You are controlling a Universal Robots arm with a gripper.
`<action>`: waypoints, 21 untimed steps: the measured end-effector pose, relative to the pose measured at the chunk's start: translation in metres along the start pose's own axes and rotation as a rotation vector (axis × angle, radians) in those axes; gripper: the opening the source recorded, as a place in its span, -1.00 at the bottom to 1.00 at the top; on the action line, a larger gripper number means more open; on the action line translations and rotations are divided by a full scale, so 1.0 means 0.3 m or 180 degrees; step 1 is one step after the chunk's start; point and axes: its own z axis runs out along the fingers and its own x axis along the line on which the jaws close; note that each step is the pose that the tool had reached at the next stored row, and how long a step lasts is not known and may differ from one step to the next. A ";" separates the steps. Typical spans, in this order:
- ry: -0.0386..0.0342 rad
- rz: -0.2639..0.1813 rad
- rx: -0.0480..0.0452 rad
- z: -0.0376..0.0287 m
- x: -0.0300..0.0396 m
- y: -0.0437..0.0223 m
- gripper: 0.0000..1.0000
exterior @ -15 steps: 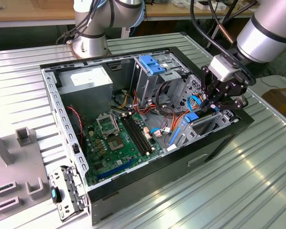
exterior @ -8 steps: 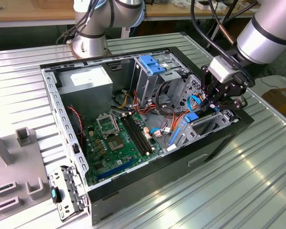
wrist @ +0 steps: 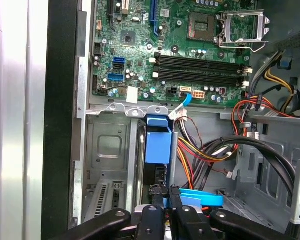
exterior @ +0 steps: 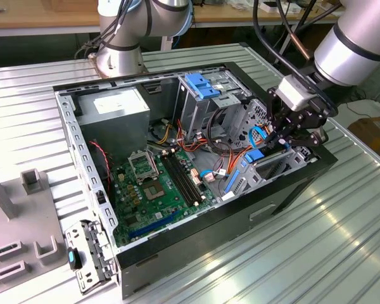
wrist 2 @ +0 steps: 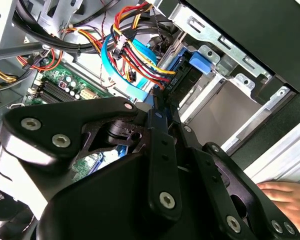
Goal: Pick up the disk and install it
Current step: 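Insert the second disk wire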
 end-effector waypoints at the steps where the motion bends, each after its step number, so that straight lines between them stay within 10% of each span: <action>1: -0.0003 0.0000 0.0000 0.001 0.000 0.000 -0.67; 21: -0.0012 0.0001 0.0001 -0.002 0.000 0.001 -0.67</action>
